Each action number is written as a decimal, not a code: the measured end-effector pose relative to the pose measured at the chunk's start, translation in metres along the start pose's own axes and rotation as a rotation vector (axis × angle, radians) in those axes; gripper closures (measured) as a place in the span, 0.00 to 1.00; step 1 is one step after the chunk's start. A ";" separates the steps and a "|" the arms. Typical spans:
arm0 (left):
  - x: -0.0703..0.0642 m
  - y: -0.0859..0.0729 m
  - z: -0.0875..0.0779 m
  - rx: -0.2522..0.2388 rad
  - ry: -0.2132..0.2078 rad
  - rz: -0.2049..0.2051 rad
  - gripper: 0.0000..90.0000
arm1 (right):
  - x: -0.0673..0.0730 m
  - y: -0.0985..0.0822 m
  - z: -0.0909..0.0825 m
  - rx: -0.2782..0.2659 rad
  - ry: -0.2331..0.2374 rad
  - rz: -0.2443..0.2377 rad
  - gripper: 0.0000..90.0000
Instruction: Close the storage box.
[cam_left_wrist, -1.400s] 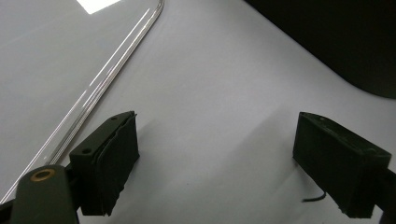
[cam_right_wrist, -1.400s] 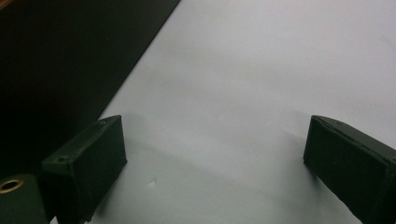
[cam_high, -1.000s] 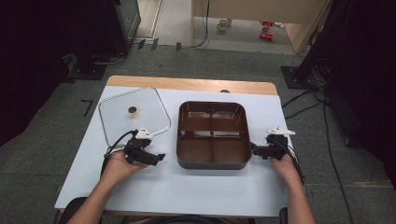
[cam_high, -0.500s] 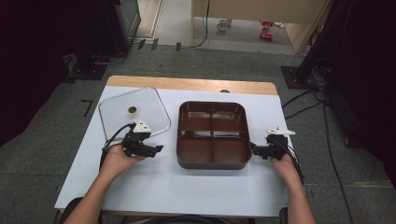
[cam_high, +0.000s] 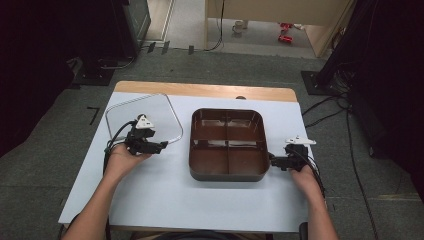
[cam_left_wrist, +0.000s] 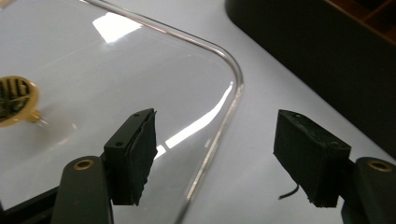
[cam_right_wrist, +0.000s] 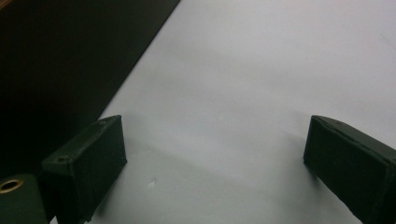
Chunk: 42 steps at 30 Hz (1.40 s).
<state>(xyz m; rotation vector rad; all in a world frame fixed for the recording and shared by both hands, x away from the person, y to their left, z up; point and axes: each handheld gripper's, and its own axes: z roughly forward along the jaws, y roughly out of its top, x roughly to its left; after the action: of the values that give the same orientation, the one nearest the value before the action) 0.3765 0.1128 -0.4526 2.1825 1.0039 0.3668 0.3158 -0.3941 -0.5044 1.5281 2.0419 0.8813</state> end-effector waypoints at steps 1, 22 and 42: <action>0.003 0.001 0.000 0.001 0.002 -0.010 0.34 | 0.000 0.000 0.000 0.000 0.000 0.000 0.06; 0.056 0.010 0.004 -0.026 0.093 -0.073 0.36 | 0.000 0.000 0.000 0.000 0.001 0.002 0.06; 0.089 0.006 0.021 -0.040 0.160 -0.163 0.45 | 0.000 0.000 0.000 0.000 -0.002 -0.002 0.06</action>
<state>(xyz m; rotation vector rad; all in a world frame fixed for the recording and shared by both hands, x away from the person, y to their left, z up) 0.4487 0.1668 -0.4660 2.0438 1.2427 0.4863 0.3157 -0.3939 -0.5044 1.5264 2.0419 0.8789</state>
